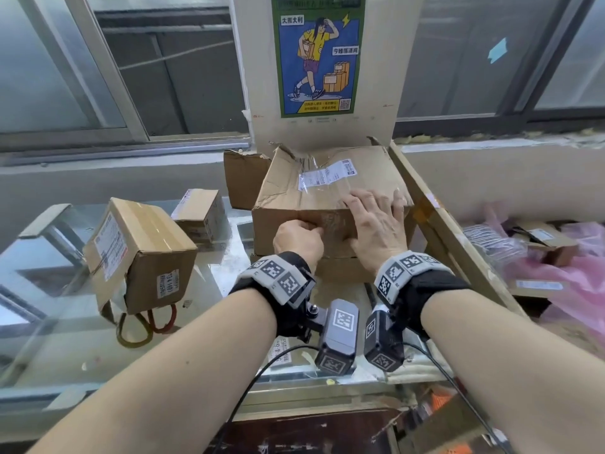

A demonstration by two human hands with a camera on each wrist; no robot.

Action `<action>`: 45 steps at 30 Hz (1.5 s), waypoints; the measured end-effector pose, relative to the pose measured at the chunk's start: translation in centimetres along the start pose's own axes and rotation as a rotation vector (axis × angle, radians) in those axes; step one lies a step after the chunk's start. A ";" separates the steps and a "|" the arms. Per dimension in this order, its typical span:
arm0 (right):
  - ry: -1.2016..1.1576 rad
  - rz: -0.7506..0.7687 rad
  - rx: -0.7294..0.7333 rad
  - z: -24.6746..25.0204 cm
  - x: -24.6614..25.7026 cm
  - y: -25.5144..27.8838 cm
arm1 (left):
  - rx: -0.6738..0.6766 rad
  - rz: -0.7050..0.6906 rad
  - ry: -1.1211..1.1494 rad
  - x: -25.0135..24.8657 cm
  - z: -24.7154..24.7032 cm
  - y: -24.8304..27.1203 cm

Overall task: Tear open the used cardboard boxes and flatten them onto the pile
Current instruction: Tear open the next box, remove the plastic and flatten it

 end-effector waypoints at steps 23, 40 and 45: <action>-0.183 -0.080 -0.074 -0.1 -0.8 -0.6 | 0.394 0.242 0.314 0.0 -0.1 1.5; -0.266 -0.103 -0.073 0.0 -0.7 -0.5 | 0.459 0.144 0.352 -0.4 0.5 1.9; -0.221 -0.094 -0.057 -0.3 -0.3 -0.5 | 0.425 0.160 0.261 0.1 0.6 1.3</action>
Point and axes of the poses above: each hand's wrist, its own y-axis away from the middle knuckle, its own z-axis out of the back of the hand, x = y × z, the point moved 4 cm from there along -y, towards the middle knuckle, and after that the axes turned 15 degrees about -y, right-handed, at the moved point
